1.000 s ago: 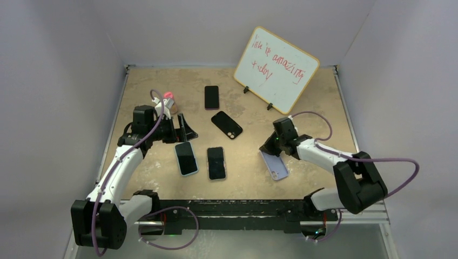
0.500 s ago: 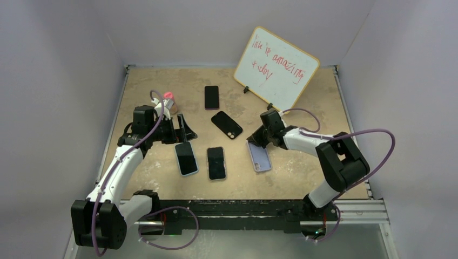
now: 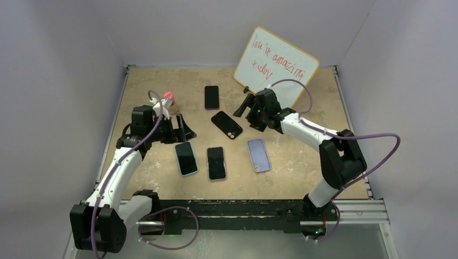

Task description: Put the phone into the phone case

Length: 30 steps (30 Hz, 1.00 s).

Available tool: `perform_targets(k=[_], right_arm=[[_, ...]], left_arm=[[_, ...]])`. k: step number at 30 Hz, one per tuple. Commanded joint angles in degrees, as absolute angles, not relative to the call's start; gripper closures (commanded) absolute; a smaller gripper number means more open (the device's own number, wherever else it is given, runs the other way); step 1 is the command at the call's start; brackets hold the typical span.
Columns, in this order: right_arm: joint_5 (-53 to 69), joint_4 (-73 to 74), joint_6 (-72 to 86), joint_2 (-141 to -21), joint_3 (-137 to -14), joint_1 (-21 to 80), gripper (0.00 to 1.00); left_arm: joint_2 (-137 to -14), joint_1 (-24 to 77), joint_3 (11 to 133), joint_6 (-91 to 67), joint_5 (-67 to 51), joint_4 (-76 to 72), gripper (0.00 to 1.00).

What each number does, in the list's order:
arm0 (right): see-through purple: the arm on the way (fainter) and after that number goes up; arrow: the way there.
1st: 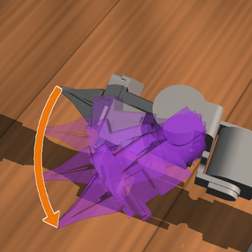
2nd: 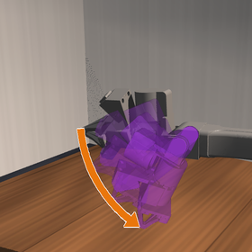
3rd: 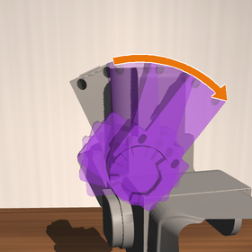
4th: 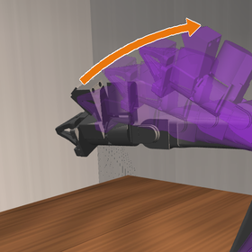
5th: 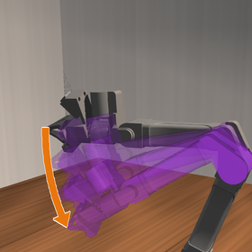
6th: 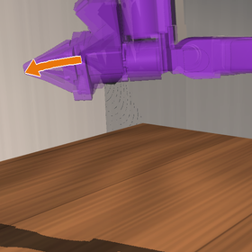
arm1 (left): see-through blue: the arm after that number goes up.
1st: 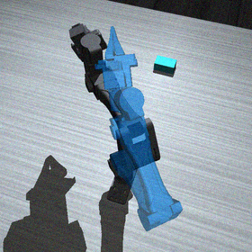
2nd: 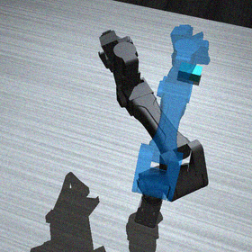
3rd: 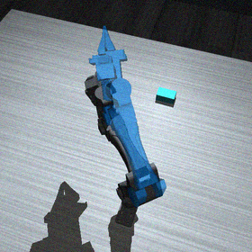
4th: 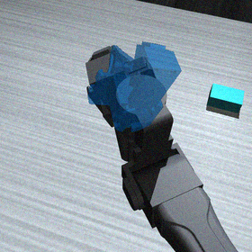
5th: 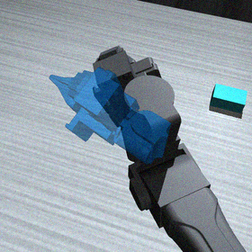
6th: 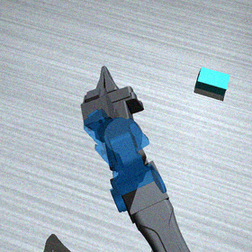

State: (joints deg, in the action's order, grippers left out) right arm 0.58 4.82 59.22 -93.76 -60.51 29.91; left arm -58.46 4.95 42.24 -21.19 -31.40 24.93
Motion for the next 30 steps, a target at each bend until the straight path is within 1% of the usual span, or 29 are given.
perform_targets(k=[1,5,11,19,23,30], right_arm=[[-1.2,5.0,50.2,-96.9,-68.2,31.0,0.01],[-6.2,8.1,47.3,-103.0,-77.1,33.6,0.01],[-13.2,8.8,40.3,-114.2,-90.5,37.3,0.01],[-21.4,10.0,31.2,-126.4,-104.5,39.8,0.01],[-22.6,10.7,28.2,-130.7,-109.5,40.2,0.01],[-22.8,9.2,25.7,-137.0,-114.5,40.5,0.01]], left_arm=[[-57.2,4.8,43.0,-19.6,-31.8,24.1,0.06],[-56.4,4.6,42.9,-19.6,-32.0,23.9,0.06],[-55.9,4.5,42.7,-19.8,-32.7,23.6,0.06],[-55.0,4.4,42.5,-19.9,-32.3,23.5,0.06],[-54.7,4.4,42.4,-20.0,-32.4,23.3,0.06],[-54.9,4.4,42.2,-20.2,-32.7,23.1,0.06]])
